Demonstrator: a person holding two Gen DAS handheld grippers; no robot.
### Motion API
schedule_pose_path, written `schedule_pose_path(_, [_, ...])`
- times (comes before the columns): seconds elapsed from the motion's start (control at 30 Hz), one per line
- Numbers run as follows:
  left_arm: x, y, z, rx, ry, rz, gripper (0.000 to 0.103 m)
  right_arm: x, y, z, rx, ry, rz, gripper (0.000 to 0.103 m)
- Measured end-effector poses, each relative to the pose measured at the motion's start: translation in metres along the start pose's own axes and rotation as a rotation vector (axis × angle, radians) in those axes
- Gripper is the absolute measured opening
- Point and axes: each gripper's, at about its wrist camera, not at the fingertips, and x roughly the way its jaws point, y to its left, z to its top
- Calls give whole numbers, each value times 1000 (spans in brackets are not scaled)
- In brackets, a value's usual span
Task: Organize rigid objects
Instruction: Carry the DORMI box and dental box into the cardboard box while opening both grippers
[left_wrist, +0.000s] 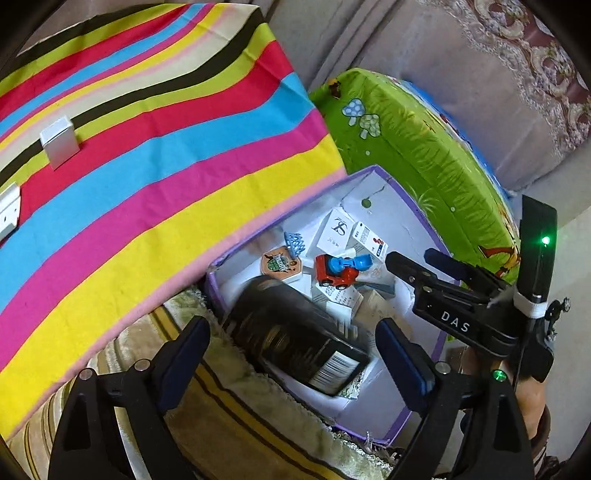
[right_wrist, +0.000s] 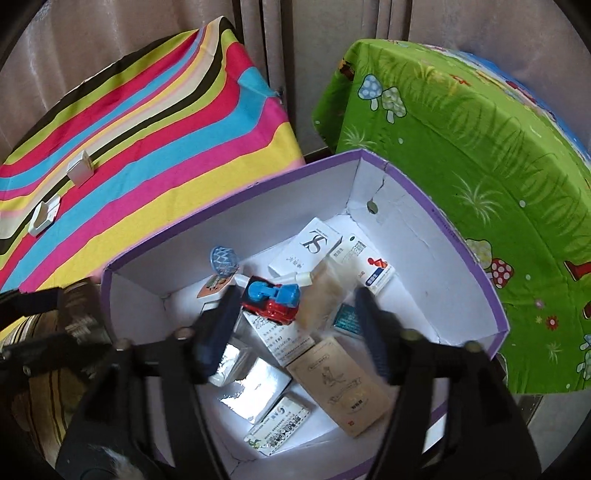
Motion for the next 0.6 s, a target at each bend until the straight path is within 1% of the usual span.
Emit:
schedule_pose_path(0.1, [-7,9,3,-21,-27,8,92,-2,5,2,-18,-11,-2,75])
schedule_pose_path(0.17, [-14,18,5,-41,-51,22,92,-5,9,3,-26,-24,0,80])
schedule_pose_path(0.23, [-19,26,5,-51,-67,10,92,-5,12,5,-25,-26,17,83])
schedule_pose_path(0.33, [-24,35,6,-51,-68,-13,92,-5,18,7,-30,-27,21,83])
schedule_pose_path(0.43, [-33,44,7,-49,-93,31,92,-6,25,8,-50,-36,21,83])
schedule_pose_path(0.6, [-49,64,9,-76,-135,110,92,-8,37,9,-88,-52,10,83])
